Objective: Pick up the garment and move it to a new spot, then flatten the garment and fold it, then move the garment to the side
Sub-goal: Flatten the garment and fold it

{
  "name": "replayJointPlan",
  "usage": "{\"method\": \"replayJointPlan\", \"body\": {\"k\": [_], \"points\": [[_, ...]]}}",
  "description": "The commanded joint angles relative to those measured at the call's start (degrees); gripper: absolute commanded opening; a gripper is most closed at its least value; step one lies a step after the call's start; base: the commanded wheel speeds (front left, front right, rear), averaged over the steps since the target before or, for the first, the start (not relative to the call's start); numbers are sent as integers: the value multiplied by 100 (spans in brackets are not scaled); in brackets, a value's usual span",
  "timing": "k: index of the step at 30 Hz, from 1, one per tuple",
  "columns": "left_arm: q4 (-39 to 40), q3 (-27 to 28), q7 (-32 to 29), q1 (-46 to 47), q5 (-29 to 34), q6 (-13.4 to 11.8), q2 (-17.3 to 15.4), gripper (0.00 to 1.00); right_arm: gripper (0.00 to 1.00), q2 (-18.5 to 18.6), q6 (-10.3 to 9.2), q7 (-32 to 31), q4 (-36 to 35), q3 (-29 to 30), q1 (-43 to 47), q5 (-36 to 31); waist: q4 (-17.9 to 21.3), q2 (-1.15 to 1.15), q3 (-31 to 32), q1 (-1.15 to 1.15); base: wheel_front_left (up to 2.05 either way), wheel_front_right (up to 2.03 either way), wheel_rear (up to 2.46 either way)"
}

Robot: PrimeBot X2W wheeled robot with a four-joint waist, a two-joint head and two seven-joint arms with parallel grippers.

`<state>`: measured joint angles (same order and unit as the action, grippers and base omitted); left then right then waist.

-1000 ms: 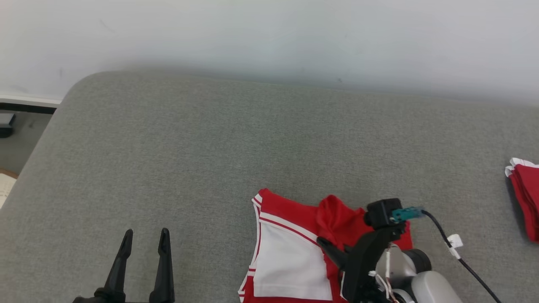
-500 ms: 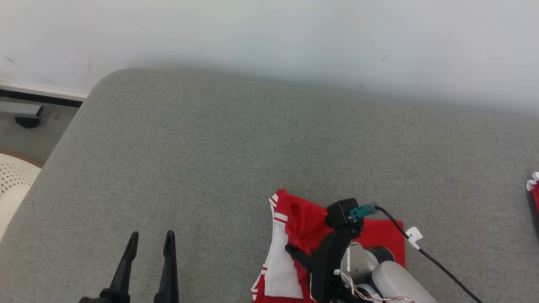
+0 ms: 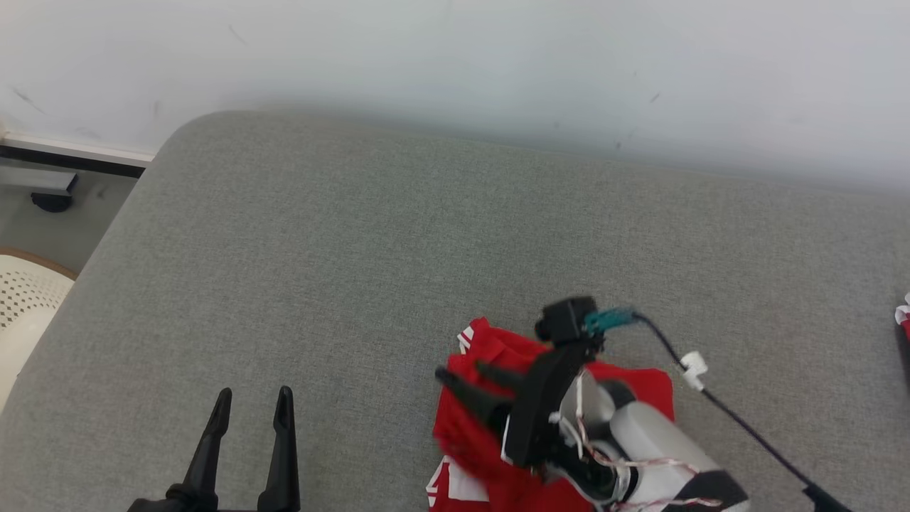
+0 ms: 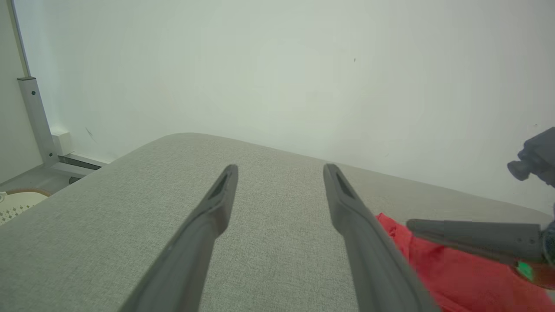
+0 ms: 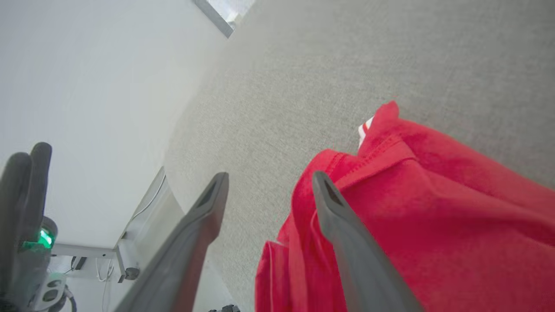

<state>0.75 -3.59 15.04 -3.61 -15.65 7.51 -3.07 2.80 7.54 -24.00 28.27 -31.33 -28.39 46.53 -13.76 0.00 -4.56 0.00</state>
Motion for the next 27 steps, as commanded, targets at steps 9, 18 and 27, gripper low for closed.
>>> {"method": "replayJointPlan", "body": {"k": [9,18,27], "points": [[67,110,13,-108,75,-8,8,100,100,140,-12,119,-361,1626,322,-1735,84,0,111,0,0,0,0],[90,97,13,-50,43,-8,14,100,28,42,-12,-491,-1419,2087,1206,-2606,108,0,42,0,0,0,0],[52,4,13,73,-4,-8,17,100,0,5,-12,-867,-1629,1592,1103,-2583,32,0,-104,0,0,0,0]]}}
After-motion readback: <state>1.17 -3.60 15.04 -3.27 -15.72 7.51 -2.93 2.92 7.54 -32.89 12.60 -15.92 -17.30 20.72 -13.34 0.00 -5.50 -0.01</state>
